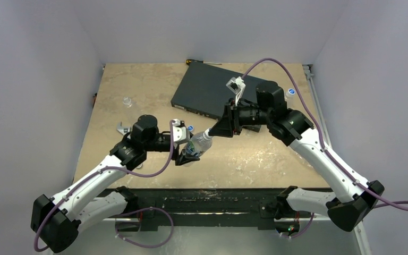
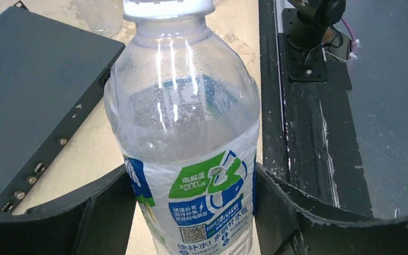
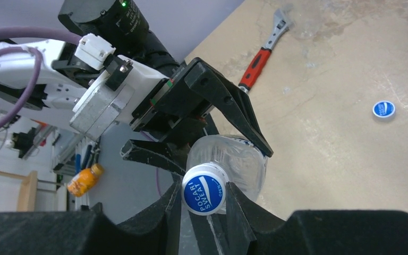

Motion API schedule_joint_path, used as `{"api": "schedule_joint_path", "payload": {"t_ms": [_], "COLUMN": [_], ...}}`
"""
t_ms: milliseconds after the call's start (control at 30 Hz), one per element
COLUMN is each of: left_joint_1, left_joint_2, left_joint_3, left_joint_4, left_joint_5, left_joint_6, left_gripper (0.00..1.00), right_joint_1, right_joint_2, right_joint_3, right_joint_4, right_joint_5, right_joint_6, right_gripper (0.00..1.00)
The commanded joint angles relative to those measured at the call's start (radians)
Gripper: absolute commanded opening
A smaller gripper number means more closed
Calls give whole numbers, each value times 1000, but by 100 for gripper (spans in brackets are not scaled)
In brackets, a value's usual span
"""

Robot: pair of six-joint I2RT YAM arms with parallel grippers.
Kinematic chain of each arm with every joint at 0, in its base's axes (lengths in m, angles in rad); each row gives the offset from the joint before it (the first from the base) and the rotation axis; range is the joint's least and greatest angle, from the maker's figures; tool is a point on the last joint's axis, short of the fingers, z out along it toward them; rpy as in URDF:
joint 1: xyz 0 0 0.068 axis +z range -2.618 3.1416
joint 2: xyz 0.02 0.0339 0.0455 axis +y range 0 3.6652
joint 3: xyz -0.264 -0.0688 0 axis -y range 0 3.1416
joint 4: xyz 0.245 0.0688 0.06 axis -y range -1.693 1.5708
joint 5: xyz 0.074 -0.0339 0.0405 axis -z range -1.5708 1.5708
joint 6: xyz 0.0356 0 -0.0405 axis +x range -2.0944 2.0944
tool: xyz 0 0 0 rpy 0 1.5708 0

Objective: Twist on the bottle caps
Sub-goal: Screw the bottle cap onto the plastic bottle.

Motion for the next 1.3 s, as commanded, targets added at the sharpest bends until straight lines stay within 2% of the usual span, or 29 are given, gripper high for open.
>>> {"api": "schedule_joint_path", "payload": {"t_ms": [0, 400, 733, 933, 1267], "left_joint_1": [-13, -16, -20, -39, -181], "left_joint_2": [17, 53, 49, 0, 0], "left_joint_3": [49, 90, 112, 90, 23], "left_joint_4": [-3, -21, 24, 102, 371], "left_joint_5": [-20, -19, -46, -227, -694], "left_joint_6": [9, -29, -69, -74, -34], "left_gripper": [18, 0, 0, 0, 0], "right_joint_1": [48, 74, 94, 92, 90], "right_joint_2": [12, 8, 11, 58, 193], "right_joint_3": [80, 105, 87, 113, 198], "right_joint_4": [-122, -238, -276, -308, -415], "right_joint_5": [76, 136, 143, 202, 416], "right_joint_6": [-114, -196, -224, -105, 182], "right_gripper": [11, 9, 8, 8, 7]}}
